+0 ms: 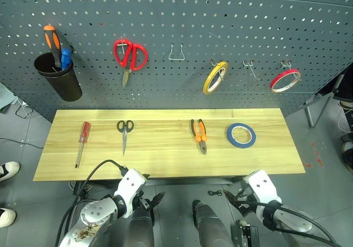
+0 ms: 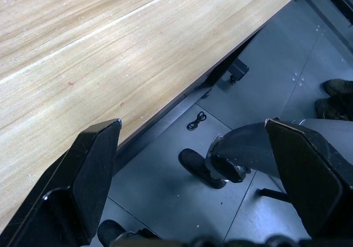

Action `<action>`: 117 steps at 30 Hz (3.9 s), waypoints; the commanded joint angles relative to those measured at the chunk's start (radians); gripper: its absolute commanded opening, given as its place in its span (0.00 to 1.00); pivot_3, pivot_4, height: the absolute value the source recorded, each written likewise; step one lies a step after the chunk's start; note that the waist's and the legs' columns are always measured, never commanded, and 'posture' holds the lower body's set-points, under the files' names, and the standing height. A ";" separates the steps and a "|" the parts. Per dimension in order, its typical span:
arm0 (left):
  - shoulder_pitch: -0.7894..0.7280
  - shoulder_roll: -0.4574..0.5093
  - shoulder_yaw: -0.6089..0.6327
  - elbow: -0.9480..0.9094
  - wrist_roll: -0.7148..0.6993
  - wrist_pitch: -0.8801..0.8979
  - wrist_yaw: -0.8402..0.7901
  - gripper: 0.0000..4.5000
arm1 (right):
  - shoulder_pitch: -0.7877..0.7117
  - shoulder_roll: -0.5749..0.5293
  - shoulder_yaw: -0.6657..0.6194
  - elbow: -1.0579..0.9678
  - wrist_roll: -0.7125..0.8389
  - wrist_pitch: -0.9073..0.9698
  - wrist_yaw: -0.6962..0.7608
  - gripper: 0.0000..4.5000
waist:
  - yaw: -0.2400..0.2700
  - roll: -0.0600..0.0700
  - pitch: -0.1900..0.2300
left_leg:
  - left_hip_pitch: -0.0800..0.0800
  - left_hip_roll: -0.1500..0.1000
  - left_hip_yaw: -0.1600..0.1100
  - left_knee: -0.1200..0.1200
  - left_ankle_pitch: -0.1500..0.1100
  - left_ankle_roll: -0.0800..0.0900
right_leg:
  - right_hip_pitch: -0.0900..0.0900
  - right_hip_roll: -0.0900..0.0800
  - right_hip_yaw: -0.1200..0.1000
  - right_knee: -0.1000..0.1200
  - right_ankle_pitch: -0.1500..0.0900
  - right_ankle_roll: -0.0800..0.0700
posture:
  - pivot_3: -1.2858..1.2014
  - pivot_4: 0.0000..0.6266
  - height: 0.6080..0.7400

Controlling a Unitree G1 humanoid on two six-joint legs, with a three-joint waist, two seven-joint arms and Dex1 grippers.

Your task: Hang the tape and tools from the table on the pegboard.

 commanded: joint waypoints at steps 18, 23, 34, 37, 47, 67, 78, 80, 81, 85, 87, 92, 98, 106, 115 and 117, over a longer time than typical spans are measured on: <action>-0.187 -0.011 0.044 -0.037 -0.204 -0.085 -0.172 0.99 | -0.265 -0.144 -0.058 0.131 0.010 0.038 0.098 1.00 | 0.000 0.001 0.019 | -0.006 0.000 0.000 0.001 0.004 0.007 | 0.000 0.000 0.000 0.002 0.001 0.002 | 0.54 0.57 1.00; -0.228 -0.070 0.021 -0.008 -0.193 -0.193 -0.182 0.99 | -0.507 -0.165 0.013 0.402 -0.022 -0.038 0.154 1.00 | -0.008 0.001 0.025 | -0.007 0.000 0.000 0.002 0.004 0.007 | 0.000 0.000 0.000 0.001 0.003 0.006 | 0.54 0.57 1.00; -0.231 -0.101 -0.008 -0.017 -0.203 -0.281 -0.210 0.99 | -0.900 -0.066 0.123 1.010 -0.120 -0.265 0.192 1.00 | 0.001 0.003 0.032 | -0.009 -0.001 -0.002 0.002 0.005 0.007 | 0.000 0.001 0.000 0.002 0.009 0.016 | 0.56 0.56 1.00; -0.220 -0.095 -0.010 -0.017 -0.201 -0.296 -0.213 0.99 | -0.969 -0.050 0.132 1.165 -0.141 -0.321 0.198 1.00 | 0.003 0.003 0.032 | -0.009 -0.001 -0.002 0.001 0.004 0.007 | 0.000 0.001 0.000 0.002 0.009 0.016 | 0.57 0.56 1.00; -0.219 -0.085 -0.003 -0.026 -0.214 -0.307 -0.218 0.99 | -1.152 -0.002 0.088 1.564 -0.145 -0.414 0.187 1.00 | 0.001 0.003 0.032 | -0.009 -0.001 -0.002 0.001 0.005 0.007 | 0.000 0.002 0.000 0.002 0.010 0.014 | 0.57 0.57 1.00; -0.280 -0.104 -0.004 -0.004 -0.240 -0.290 -0.205 1.00 | -1.085 -0.043 0.135 1.537 -0.246 -0.624 0.240 0.11 | 0.006 0.004 0.034 | -0.009 -0.001 -0.002 0.001 0.005 0.007 | 0.000 0.002 0.000 0.002 0.009 0.016 | 0.57 0.59 1.00; -0.472 -0.156 0.002 0.032 -0.354 -0.196 -0.209 1.00 | -0.576 -0.229 -0.079 0.392 -0.432 -0.589 0.049 0.11 | 0.006 0.014 0.040 | -0.010 -0.002 -0.006 0.002 0.005 0.006 | -0.001 0.001 -0.001 0.004 0.007 0.020 | 0.55 0.57 1.00; -0.500 -0.169 0.013 0.040 -0.371 -0.185 -0.200 1.00 | -0.587 -0.224 -0.082 0.327 -0.481 -0.614 0.006 0.11 | -0.001 0.014 0.040 | -0.010 -0.002 -0.006 0.003 0.006 0.006 | -0.001 0.001 -0.001 0.004 0.008 0.020 | 0.54 0.57 1.00; -0.511 -0.175 0.018 0.042 -0.377 -0.180 -0.194 1.00 | -0.598 -0.219 -0.079 0.310 -0.500 -0.630 -0.015 0.11 | -0.004 0.014 0.040 | -0.010 -0.002 -0.006 0.003 0.006 0.005 | -0.001 0.001 -0.001 0.004 0.008 0.020 | 0.54 0.57 1.00; -0.534 -0.187 0.013 0.050 -0.371 -0.182 -0.186 1.00 | -0.657 -0.206 -0.058 0.320 -0.537 -0.682 -0.060 0.11 | -0.004 0.014 0.040 | -0.010 -0.002 -0.006 0.004 0.006 0.005 | -0.001 0.001 -0.001 0.004 0.009 0.020 | 0.54 0.55 1.00; -0.531 -0.188 0.008 0.050 -0.362 -0.188 -0.187 1.00 | -0.702 -0.200 -0.053 0.356 -0.528 -0.693 -0.060 0.11 | -0.002 0.014 0.040 | -0.011 -0.002 -0.006 0.003 0.006 0.005 | 0.000 0.001 -0.001 0.003 0.009 0.019 | 0.54 0.55 1.00; -0.511 -0.177 0.003 0.043 -0.350 -0.202 -0.200 1.00 | -0.779 -0.187 -0.073 0.495 -0.488 -0.675 -0.057 0.11 | 0.001 0.014 0.041 | -0.011 -0.003 -0.006 0.003 0.006 0.006 | 0.000 0.001 -0.001 0.003 0.009 0.019 | 0.55 0.55 1.00; -0.504 -0.170 0.006 0.039 -0.346 -0.211 -0.203 1.00 | -0.822 -0.154 -0.095 0.597 -0.380 -0.627 -0.014 0.11 | 0.001 0.014 0.041 | -0.012 -0.003 -0.006 0.003 0.006 0.006 | 0.000 0.001 -0.001 0.003 0.010 0.018 | 0.55 0.54 1.00; -0.490 -0.166 0.008 0.038 -0.334 -0.221 -0.207 1.00 | -0.806 -0.154 -0.096 0.617 -0.305 -0.608 0.042 0.65 | 0.000 0.014 0.041 | -0.012 -0.003 -0.007 0.003 0.006 0.006 | 0.000 0.001 -0.001 0.003 0.011 0.017 | 0.55 0.52 1.00; -0.456 -0.163 0.019 0.037 -0.322 -0.229 -0.195 1.00 | -0.637 -0.143 -0.129 0.427 -0.277 -0.503 0.058 0.99 | 0.004 0.014 0.040 | -0.012 -0.003 -0.007 0.003 0.006 0.006 | 0.000 0.001 -0.002 0.004 0.011 0.017 | 0.55 0.52 1.00; -0.421 -0.143 0.031 0.035 -0.317 -0.229 -0.196 1.00 | -0.559 -0.117 -0.118 0.331 -0.253 -0.424 0.073 0.99 | 0.005 0.014 0.040 | -0.012 -0.003 -0.008 0.003 0.006 0.006 | 0.000 0.001 -0.002 0.004 0.011 0.017 | 0.55 0.52 1.00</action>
